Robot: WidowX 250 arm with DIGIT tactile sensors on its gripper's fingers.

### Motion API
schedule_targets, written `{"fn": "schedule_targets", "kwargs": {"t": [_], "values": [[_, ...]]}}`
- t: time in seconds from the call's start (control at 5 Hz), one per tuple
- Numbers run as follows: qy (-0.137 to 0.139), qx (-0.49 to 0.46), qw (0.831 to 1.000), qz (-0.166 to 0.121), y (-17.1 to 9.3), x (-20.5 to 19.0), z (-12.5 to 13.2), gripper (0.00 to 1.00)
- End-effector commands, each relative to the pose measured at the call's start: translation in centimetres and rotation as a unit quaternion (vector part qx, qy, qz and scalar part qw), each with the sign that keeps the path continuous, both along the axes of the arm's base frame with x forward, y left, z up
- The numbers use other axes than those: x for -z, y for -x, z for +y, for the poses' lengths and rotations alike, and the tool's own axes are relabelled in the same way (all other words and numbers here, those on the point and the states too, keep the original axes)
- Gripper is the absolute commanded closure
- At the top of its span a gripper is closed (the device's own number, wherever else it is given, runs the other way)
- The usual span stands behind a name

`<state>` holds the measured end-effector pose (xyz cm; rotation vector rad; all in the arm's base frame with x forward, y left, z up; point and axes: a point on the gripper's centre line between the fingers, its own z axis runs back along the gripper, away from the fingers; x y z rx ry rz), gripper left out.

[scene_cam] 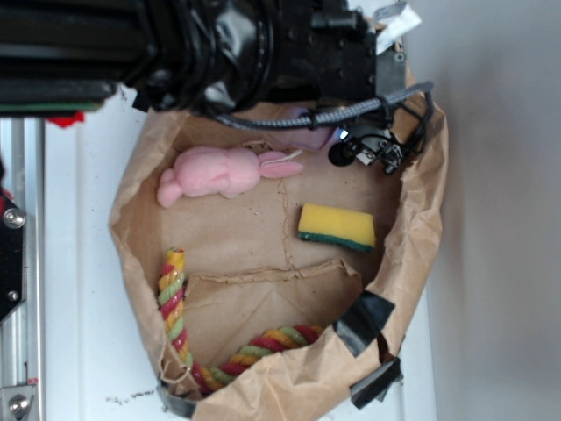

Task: Grab the rock.

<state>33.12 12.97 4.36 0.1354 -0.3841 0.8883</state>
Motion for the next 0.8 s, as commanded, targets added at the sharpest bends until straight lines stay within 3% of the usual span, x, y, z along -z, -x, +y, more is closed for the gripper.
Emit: {"fn": "schedule_targets", "kwargs": {"t": [0.0,0.2,0.6], "values": [[-0.030,-0.022,0.998,-0.047,-1.59,-1.05,1.78,0.00],[-0.038,-0.024,0.998,-0.047,-1.31,-0.41,1.80,1.00],[-0.059,-0.012,0.997,-0.049,-0.93,-0.08,1.67,1.00]]}}
